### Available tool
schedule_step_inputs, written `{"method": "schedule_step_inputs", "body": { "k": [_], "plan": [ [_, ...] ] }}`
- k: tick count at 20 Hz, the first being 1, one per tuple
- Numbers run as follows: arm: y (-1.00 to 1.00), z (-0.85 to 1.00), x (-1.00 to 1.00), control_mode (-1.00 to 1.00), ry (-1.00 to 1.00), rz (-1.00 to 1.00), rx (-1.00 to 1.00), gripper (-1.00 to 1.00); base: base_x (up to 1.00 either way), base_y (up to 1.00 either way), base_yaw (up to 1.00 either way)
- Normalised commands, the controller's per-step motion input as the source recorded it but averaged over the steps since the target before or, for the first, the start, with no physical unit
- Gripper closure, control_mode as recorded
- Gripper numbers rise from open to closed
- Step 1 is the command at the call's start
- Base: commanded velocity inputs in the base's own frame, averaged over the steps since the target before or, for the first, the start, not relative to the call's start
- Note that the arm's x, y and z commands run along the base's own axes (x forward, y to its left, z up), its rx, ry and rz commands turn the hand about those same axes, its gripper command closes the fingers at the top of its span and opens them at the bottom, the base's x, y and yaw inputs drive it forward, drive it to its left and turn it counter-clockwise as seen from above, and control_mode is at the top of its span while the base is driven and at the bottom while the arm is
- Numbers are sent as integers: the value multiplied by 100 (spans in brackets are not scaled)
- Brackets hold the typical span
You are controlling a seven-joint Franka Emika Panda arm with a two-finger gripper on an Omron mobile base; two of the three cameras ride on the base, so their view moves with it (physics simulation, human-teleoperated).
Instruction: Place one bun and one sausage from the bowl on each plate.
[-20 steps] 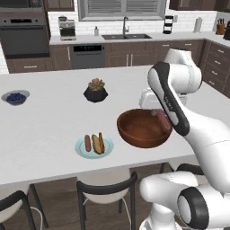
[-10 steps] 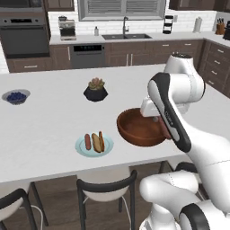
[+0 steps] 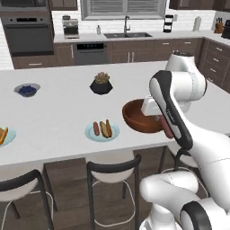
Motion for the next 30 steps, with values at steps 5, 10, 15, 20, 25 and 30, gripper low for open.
{"method": "schedule_step_inputs", "body": {
  "k": [5,10,15,20,25,30],
  "plan": [
    [0,0,0,100,0,0,0,100,-7,100,0],
    [0,0,0,100,0,0,0,100,1,100,0],
    [0,0,0,100,0,0,0,100,1,100,0],
    [0,0,0,100,0,0,0,100,25,88,0],
    [0,0,0,100,0,0,0,100,55,17,0],
    [0,0,0,100,0,0,0,100,36,17,0]
  ]
}}
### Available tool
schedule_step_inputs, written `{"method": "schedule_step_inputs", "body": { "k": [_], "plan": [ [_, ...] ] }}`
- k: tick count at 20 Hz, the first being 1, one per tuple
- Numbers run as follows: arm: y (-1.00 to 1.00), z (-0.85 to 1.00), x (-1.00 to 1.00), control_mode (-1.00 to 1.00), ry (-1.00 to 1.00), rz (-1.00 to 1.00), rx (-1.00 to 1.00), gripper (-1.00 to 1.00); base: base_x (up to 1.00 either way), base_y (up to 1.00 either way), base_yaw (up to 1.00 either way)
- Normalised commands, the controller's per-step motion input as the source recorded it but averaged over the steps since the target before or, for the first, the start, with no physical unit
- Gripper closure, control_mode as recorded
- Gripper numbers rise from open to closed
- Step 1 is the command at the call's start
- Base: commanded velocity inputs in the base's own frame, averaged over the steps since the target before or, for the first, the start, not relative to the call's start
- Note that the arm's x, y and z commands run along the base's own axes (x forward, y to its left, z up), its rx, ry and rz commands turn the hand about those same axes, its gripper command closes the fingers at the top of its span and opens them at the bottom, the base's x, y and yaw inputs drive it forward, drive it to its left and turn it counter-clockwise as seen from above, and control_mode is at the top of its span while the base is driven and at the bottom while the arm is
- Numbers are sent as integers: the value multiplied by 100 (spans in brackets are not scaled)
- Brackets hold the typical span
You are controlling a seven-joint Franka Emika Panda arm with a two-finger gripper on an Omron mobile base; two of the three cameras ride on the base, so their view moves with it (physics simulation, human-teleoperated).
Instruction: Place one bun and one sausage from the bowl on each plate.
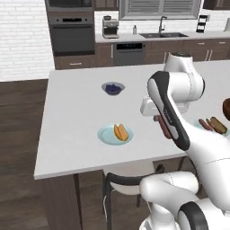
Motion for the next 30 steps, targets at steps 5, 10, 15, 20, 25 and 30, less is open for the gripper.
{"method": "schedule_step_inputs", "body": {
  "k": [5,10,15,20,25,30],
  "plan": [
    [0,0,0,100,0,0,0,100,19,61,0],
    [0,0,0,100,0,0,0,100,9,55,0],
    [0,0,0,100,0,0,0,100,30,24,0],
    [0,0,0,100,0,0,0,100,50,0,0],
    [-1,-1,86,-100,2,0,0,100,0,0,0],
    [-6,-44,81,-100,1,0,0,100,0,0,0]
  ]
}}
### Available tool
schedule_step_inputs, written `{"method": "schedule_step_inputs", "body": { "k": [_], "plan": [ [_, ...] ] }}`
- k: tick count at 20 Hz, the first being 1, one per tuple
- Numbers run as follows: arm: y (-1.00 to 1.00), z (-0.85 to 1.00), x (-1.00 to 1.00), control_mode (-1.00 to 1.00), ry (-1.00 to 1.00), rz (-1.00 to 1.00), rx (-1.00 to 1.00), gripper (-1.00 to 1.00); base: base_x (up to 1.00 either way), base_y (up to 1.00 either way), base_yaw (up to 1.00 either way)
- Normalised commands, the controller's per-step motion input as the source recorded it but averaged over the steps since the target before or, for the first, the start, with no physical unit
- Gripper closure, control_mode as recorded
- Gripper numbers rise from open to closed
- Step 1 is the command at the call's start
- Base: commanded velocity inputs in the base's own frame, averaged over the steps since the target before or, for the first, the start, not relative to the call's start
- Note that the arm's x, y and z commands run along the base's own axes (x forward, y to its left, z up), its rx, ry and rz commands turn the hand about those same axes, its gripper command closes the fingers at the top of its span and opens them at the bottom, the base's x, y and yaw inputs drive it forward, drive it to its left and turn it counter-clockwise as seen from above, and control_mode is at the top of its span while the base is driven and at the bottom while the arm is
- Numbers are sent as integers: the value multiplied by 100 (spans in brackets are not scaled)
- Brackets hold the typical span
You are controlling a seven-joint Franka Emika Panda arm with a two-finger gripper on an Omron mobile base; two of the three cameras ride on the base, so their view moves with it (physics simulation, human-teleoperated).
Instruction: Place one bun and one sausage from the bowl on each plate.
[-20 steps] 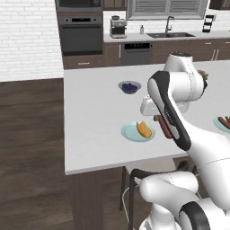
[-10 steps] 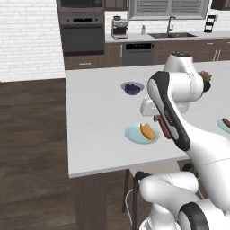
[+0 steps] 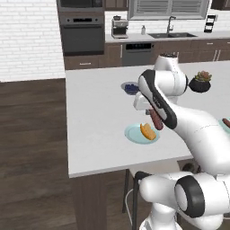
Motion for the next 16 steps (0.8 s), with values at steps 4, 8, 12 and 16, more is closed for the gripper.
{"method": "schedule_step_inputs", "body": {
  "k": [4,8,12,16],
  "plan": [
    [2,-62,78,-100,0,0,-1,100,0,0,0],
    [0,-60,72,-100,1,0,0,100,0,0,0],
    [0,-67,66,-100,1,0,0,100,0,0,0],
    [0,-68,67,-100,0,0,0,100,0,0,0]
  ]
}}
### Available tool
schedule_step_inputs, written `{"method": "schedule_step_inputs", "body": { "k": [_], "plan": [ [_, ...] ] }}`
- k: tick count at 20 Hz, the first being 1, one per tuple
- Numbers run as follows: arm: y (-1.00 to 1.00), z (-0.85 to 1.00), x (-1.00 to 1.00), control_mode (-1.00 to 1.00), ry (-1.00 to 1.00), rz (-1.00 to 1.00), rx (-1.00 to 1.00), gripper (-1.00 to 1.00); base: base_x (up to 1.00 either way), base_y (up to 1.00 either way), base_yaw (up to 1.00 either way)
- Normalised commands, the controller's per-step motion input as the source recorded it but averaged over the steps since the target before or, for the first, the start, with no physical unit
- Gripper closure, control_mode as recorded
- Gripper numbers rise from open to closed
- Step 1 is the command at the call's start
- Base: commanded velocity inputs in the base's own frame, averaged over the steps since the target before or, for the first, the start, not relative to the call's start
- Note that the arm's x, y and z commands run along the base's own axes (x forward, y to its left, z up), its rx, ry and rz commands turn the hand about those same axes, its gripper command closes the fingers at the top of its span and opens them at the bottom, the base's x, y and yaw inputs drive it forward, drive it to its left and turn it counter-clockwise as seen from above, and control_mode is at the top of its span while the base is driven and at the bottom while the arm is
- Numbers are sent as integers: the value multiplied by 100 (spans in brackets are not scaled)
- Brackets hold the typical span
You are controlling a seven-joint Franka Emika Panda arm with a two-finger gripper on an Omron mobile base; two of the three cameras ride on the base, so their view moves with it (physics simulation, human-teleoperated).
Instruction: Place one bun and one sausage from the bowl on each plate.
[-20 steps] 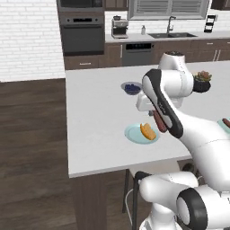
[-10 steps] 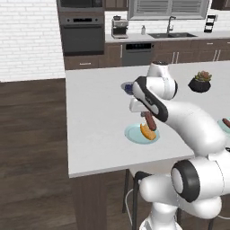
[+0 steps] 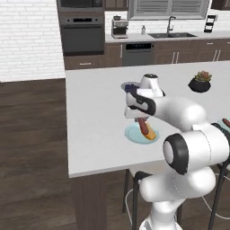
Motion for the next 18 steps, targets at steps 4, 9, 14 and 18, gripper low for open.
{"method": "schedule_step_inputs", "body": {
  "k": [4,9,14,18],
  "plan": [
    [0,-73,57,-100,0,0,0,100,0,0,0],
    [-2,-52,50,-100,0,0,0,100,0,0,0],
    [-7,-30,65,-100,0,0,1,100,0,0,0],
    [-4,-36,57,-100,0,0,0,100,0,0,0]
  ]
}}
